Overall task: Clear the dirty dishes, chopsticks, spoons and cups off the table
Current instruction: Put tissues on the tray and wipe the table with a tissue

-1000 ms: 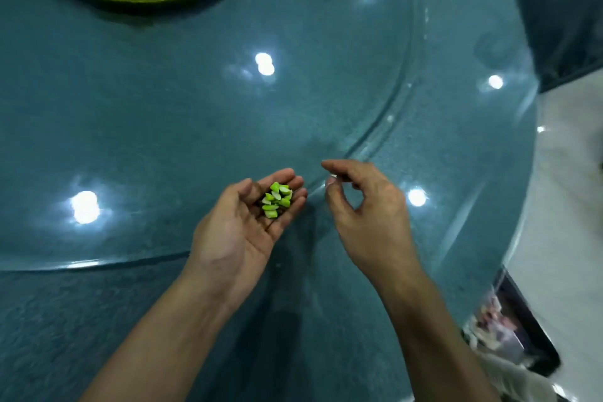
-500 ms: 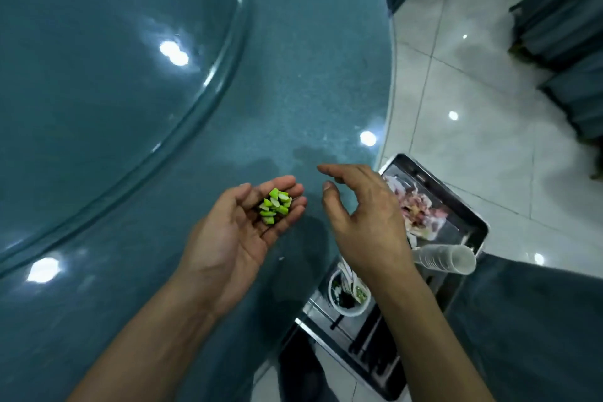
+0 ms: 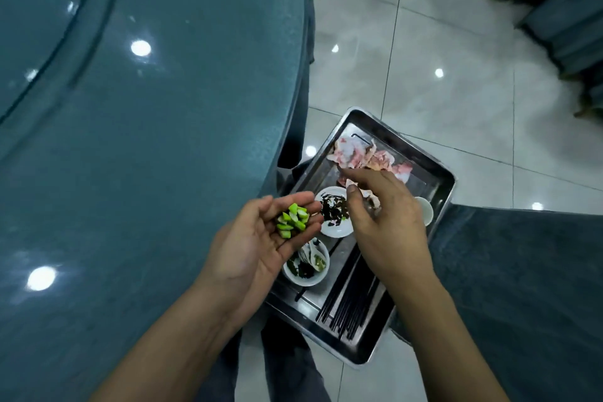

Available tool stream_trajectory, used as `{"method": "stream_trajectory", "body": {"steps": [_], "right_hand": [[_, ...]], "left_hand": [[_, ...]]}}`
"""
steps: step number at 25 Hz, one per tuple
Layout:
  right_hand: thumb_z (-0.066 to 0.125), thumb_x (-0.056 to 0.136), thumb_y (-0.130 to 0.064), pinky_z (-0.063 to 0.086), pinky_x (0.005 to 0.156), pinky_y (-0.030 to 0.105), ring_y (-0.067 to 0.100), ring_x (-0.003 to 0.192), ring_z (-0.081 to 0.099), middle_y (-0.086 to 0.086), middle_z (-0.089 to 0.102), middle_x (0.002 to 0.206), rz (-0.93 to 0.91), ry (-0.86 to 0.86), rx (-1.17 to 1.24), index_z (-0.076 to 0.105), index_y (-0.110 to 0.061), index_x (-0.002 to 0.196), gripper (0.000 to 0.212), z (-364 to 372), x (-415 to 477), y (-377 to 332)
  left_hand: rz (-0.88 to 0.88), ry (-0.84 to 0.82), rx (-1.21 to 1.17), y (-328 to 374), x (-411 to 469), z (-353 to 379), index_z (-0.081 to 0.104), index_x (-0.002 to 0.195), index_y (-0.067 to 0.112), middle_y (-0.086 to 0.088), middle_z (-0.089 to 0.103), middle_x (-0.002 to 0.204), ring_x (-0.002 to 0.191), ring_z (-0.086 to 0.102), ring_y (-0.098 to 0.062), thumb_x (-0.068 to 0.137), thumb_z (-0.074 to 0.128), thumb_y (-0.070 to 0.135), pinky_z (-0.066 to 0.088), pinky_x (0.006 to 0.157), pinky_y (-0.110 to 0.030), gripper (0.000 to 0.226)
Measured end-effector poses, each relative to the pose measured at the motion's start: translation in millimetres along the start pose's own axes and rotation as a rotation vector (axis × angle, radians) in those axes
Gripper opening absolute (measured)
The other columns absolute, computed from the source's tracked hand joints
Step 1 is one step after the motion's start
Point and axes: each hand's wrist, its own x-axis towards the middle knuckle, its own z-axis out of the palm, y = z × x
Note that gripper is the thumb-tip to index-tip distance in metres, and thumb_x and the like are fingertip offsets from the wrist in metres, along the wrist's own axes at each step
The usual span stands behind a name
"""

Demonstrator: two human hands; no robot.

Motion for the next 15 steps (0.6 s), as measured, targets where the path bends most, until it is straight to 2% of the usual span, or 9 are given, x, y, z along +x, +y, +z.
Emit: {"method": "stream_trajectory", "body": {"steps": [7, 11, 15], "right_hand": [[0.053, 0.102, -0.028, 0.049, 0.096, 0.036, 0.007, 0.11, 0.056, -0.013, 0.064, 0.112, 0.108, -0.075, 0.001, 0.069, -0.028, 0.121, 0.025, 11.4, -17.6, 83.7], [0.053, 0.102, -0.026, 0.048, 0.097, 0.037, 0.011, 0.11, 0.056, -0.009, 0.064, 0.115, 0.145, -0.136, -0.042, 0.067, -0.025, 0.125, 0.027, 36.0, -19.1, 129.3], [0.052, 0.101, -0.023, 0.046, 0.098, 0.038, 0.016, 0.114, 0.054, -0.005, 0.063, 0.121, 0.185, -0.178, -0.09, 0.065, -0.022, 0.128, 0.03, 63.1, -18.1, 161.9]], "left_hand": [[-0.089, 0.206, 0.01, -88.6, 94.8, 8.0, 0.067, 0.113, -0.016, -0.032, 0.07, 0.112, 0.103, 0.068, -0.036, 0.107, 0.034, 0.017, 0.058, 0.092, -0.039, 0.047], [-0.114, 0.305, -0.038, -122.6, 156.9, 0.9, 0.065, 0.114, -0.017, -0.032, 0.068, 0.112, 0.1, 0.068, -0.034, 0.109, 0.033, 0.019, 0.062, 0.083, -0.035, 0.048], [-0.132, 0.351, 0.05, -143.8, 198.2, -5.4, 0.068, 0.099, -0.01, -0.029, 0.067, 0.109, 0.087, 0.066, -0.029, 0.109, 0.033, 0.02, 0.06, 0.082, -0.033, 0.047]]}}
